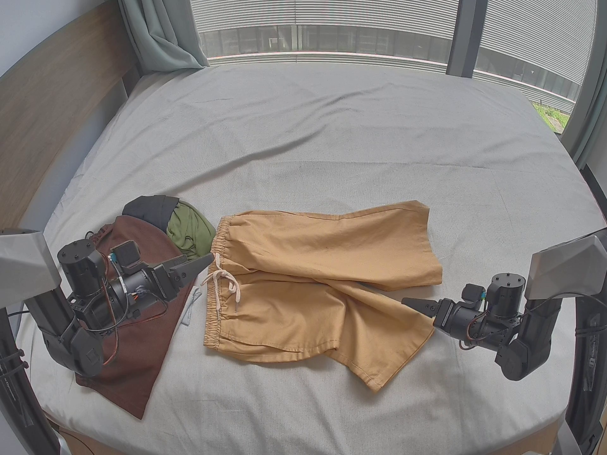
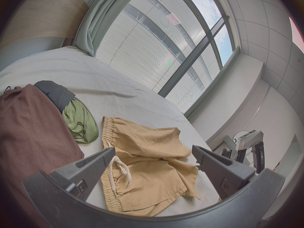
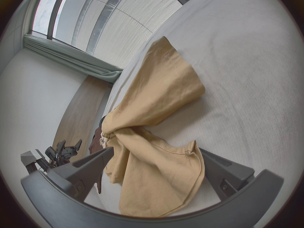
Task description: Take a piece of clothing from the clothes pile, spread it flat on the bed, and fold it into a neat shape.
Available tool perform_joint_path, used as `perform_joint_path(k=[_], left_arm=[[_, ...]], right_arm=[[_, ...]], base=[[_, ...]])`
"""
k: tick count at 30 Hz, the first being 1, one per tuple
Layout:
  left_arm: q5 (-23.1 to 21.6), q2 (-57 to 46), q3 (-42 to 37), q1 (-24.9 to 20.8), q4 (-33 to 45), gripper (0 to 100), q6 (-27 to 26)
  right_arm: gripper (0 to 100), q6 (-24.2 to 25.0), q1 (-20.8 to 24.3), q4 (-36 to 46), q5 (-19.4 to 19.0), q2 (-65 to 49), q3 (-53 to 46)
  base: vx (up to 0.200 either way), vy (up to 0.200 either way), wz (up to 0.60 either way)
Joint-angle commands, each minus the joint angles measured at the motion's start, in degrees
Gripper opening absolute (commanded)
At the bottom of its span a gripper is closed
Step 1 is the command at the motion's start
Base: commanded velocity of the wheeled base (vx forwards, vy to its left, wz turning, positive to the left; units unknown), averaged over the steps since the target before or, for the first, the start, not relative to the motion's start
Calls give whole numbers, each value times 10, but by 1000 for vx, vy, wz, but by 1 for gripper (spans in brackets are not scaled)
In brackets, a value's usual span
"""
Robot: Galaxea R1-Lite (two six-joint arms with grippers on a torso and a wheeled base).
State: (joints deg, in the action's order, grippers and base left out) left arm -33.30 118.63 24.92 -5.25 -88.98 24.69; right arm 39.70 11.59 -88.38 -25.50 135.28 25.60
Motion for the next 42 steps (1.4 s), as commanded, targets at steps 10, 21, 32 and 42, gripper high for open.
perform_joint_path(k=[10, 21, 32, 42], left_arm=[[0, 15, 0, -1, -1, 100, -15], [0, 15, 0, -2, -1, 100, -15], [0, 15, 0, -2, -1, 100, -15], [1, 14, -4, -6, -1, 100, -16]], right_arm=[[100, 10, -5, 1, 3, -26, -4], [0, 0, -13, 1, 5, -19, -8], [0, -89, -54, 1, 5, 11, -11], [100, -93, -55, 5, 6, 15, -29]], base=[[0, 0, 0], [0, 0, 0], [0, 0, 0], [0, 0, 0]])
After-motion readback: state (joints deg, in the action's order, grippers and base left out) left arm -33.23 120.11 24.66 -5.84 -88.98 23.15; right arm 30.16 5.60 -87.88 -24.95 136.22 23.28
